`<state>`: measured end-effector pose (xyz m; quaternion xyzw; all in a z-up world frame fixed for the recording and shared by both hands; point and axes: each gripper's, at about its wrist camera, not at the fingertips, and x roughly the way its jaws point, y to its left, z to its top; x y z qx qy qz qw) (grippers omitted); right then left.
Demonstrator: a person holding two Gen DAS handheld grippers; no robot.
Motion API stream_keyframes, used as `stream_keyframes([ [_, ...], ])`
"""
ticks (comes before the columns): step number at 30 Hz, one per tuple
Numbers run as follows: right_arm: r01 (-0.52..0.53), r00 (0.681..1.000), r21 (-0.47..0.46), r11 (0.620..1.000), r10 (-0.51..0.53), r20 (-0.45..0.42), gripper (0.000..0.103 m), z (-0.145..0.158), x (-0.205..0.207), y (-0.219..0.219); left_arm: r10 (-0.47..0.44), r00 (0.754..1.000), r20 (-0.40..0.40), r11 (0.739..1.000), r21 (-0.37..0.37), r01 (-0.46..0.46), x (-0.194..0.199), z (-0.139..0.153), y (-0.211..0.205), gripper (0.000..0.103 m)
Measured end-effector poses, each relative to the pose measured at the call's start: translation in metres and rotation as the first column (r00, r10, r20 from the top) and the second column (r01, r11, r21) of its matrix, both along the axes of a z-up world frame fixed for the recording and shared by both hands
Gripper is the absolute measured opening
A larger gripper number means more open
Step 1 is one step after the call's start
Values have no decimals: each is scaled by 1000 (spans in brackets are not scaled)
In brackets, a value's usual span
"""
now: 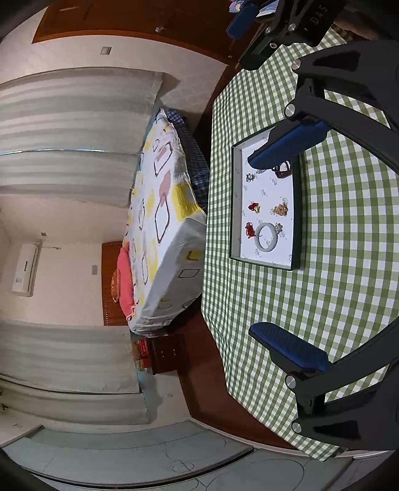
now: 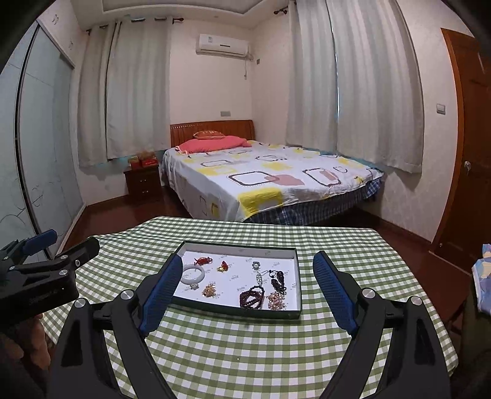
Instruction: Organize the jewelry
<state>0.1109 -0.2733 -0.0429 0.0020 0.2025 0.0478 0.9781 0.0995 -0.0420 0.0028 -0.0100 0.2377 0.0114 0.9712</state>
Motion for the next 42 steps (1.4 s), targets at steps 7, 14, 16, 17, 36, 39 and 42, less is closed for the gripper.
stream_keyframes([
  [7, 9, 1000, 1, 1000, -9, 11, 84, 0, -6, -1, -7, 1000, 9, 1000, -1, 7, -10, 2, 1, 98],
  [14, 10, 1000, -4, 1000, -10, 17, 84, 0, -9, 2, -2, 1000, 11, 1000, -8, 3, -12, 2, 4, 98],
  [16, 10, 1000, -6, 1000, -10, 16, 84, 0, -9, 2, -3, 1000, 10, 1000, -8, 3, -11, 2, 4, 98],
  [17, 10, 1000, -7, 1000, -10, 16, 84, 0, -8, 2, -4, 1000, 10, 1000, -8, 4, -12, 1, 4, 98],
  [36, 19, 1000, -17, 1000, -19, 14, 84, -1, -10, 5, 3, 1000, 13, 1000, -7, -3, -14, -2, 10, 98],
  [39, 20, 1000, -17, 1000, -19, 13, 84, 0, -9, 4, 0, 1000, 14, 1000, -3, 0, -15, -2, 10, 98],
  [42, 21, 1000, -18, 1000, -21, 14, 84, 0, -10, 4, -1, 1000, 11, 1000, -6, 1, -14, -2, 12, 98],
])
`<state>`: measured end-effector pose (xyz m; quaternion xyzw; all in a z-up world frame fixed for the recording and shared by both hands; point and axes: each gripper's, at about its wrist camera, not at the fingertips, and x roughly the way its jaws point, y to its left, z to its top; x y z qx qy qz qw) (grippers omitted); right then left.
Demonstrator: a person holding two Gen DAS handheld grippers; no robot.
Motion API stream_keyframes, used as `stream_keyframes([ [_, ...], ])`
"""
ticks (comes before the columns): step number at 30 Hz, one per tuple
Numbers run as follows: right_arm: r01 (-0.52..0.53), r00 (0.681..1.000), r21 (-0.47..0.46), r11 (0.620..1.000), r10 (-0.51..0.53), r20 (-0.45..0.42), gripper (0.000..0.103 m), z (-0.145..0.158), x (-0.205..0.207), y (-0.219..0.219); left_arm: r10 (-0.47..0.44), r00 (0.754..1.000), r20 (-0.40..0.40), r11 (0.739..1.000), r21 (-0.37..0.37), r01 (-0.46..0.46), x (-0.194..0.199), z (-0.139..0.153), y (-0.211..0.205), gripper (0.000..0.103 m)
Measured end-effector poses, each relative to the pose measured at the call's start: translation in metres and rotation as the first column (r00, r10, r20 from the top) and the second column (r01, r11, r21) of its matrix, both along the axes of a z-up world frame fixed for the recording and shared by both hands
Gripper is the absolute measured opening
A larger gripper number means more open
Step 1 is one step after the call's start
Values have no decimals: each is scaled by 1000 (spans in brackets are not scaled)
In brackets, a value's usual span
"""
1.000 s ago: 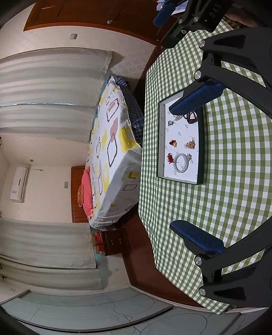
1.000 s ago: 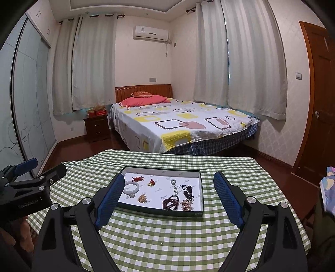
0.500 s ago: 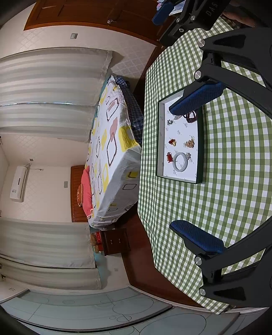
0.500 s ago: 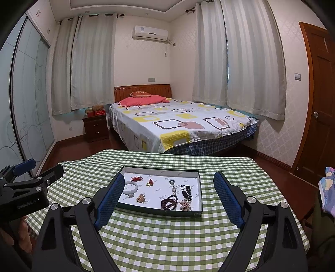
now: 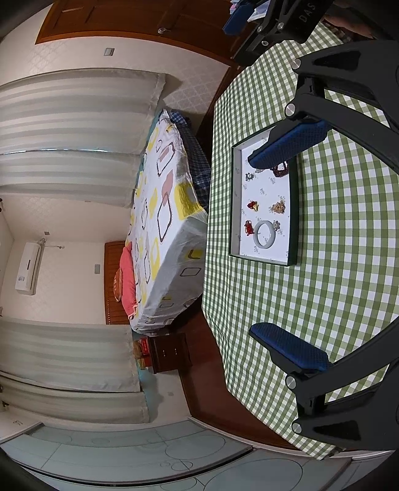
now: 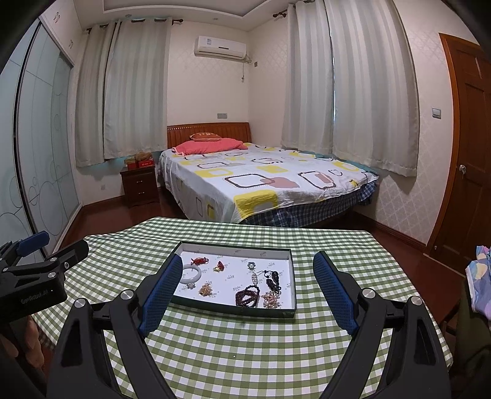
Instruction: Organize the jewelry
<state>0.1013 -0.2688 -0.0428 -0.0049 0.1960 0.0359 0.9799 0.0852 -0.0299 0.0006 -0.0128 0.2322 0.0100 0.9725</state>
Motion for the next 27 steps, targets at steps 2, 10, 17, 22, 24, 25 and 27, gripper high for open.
stream_keyframes([
  [2, 0, 1000, 0, 1000, 0, 0, 84, 0, 0, 0, 4, 1000, 2, 1000, -2, -4, 0, 0, 1, 98],
  [10, -1, 1000, 0, 1000, 1, 0, 84, 0, 0, 0, 0, 1000, 0, 1000, -6, 0, 0, -1, 3, 98],
  [17, -2, 1000, -1, 1000, 2, -2, 84, 0, 1, 0, -8, 1000, 4, 1000, -2, 8, 0, -2, 3, 98],
  [22, -3, 1000, -2, 1000, 3, -3, 84, -2, 1, 0, -8, 1000, 2, 1000, -2, 8, 0, -3, 3, 99],
  [24, -4, 1000, -3, 1000, 4, -4, 84, -3, 1, 0, -10, 1000, -2, 1000, -8, 10, 1, -4, 4, 99],
  [25, -5, 1000, -4, 1000, 5, -5, 84, -3, 1, -1, -11, 1000, -4, 1000, -11, 11, 1, -4, 5, 99],
  [27, -5, 1000, -5, 1000, 5, -6, 84, -4, 1, -1, -12, 1000, -12, 1000, -20, 12, 2, -5, 7, 99],
])
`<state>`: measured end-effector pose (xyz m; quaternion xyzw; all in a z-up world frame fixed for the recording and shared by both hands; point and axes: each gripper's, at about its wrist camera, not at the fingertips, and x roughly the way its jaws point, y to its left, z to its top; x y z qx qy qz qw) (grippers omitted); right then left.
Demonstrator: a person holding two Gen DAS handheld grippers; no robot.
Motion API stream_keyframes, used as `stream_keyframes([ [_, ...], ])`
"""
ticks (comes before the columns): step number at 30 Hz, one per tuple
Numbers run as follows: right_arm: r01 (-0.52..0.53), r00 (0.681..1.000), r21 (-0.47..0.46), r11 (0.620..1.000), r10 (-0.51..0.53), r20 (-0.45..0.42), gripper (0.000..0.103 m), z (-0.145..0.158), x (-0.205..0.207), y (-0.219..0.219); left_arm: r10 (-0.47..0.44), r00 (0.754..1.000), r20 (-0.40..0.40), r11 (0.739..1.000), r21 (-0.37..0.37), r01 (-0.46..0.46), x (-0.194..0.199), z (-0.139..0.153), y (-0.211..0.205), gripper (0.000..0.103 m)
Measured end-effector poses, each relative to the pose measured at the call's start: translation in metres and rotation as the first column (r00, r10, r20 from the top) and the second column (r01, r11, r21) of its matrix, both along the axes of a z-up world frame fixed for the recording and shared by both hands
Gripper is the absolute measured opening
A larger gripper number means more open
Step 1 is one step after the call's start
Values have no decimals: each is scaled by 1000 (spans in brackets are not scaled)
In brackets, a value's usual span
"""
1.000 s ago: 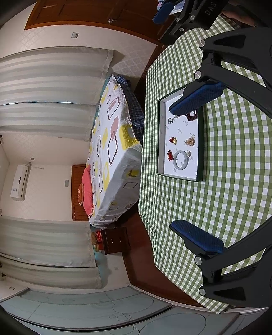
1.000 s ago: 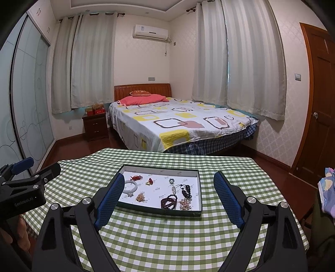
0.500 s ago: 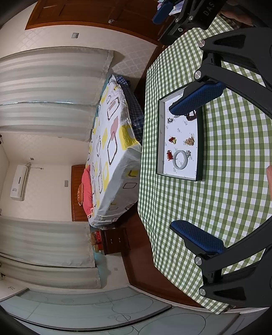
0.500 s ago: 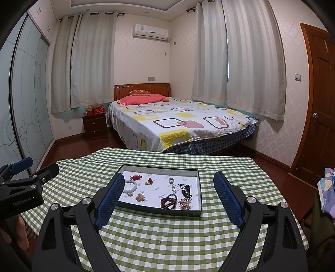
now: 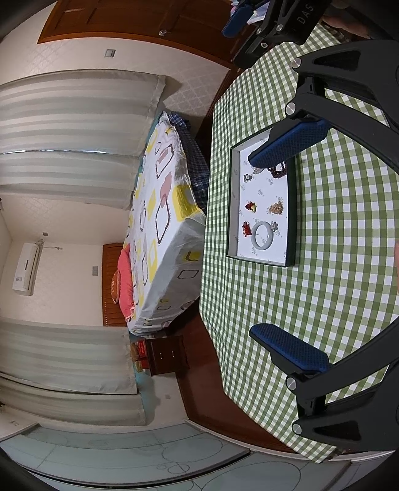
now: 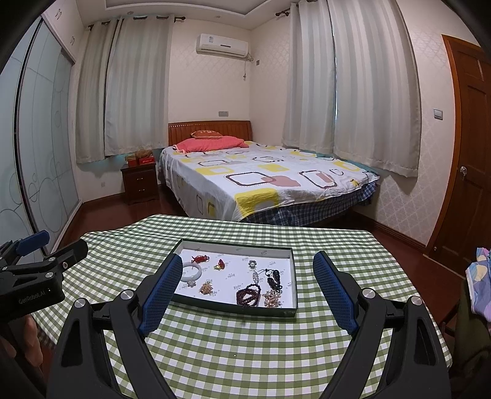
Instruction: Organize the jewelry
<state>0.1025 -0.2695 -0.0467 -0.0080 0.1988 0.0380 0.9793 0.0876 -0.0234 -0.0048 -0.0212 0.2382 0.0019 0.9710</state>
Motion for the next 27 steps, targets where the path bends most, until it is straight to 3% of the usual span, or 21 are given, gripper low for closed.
stream_keyframes([
  [23, -1, 1000, -4, 1000, 1, -18, 84, -5, 3, 2, -9, 999, -32, 1000, -24, 9, 7, -8, 6, 99],
  [27, 3, 1000, -4, 1000, -3, -30, 84, -9, 8, 0, 27, 999, -28, 1000, 8, -27, 15, -16, 9, 99],
])
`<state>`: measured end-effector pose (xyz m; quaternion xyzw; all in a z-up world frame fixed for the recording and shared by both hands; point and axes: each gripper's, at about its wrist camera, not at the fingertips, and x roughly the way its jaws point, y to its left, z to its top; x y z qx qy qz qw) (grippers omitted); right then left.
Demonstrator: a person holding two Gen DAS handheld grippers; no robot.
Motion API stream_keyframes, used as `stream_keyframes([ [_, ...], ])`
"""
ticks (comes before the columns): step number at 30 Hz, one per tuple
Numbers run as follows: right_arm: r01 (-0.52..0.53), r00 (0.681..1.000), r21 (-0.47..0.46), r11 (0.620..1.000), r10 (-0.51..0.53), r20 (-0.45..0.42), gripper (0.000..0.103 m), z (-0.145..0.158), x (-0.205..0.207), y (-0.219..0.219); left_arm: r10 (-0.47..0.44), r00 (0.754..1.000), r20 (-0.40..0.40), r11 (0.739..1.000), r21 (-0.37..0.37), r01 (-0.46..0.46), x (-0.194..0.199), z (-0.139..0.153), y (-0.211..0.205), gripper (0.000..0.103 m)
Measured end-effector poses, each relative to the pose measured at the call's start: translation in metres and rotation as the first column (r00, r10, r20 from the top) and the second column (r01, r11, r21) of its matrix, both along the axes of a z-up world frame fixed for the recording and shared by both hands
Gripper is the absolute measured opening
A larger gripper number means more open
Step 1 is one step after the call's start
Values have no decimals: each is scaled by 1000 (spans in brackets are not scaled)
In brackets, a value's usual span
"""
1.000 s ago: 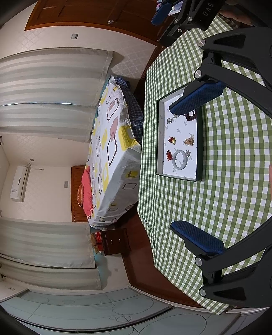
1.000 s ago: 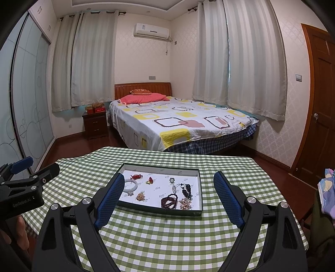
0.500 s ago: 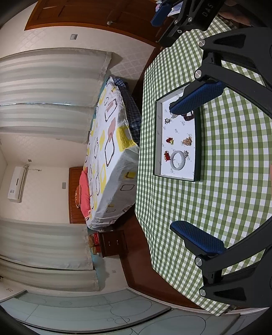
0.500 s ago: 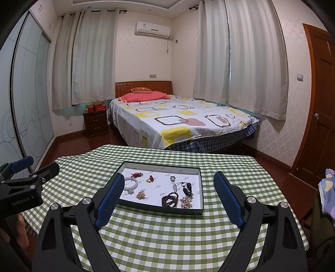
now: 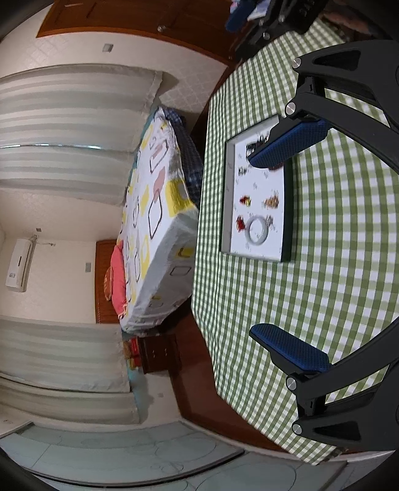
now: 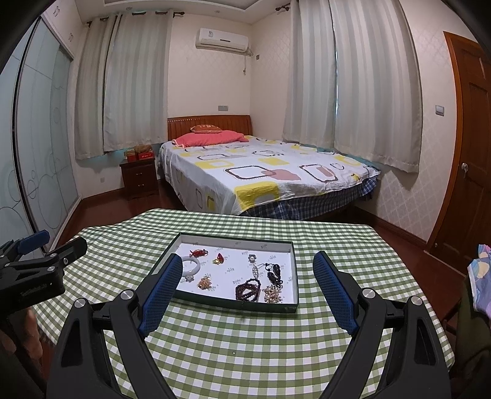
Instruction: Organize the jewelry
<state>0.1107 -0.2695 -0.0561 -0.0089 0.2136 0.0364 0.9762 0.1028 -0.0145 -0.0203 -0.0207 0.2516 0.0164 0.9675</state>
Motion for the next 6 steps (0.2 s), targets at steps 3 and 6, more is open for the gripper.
stream_keyframes([
  [3, 7, 1000, 5, 1000, -7, -17, 84, -6, 7, -4, 18, 999, -40, 1000, -10, -18, 14, -11, 9, 99],
  [6, 21, 999, 8, 1000, -20, -46, 84, -17, 18, -11, 42, 995, -93, 998, -31, -45, 31, -26, 24, 99],
])
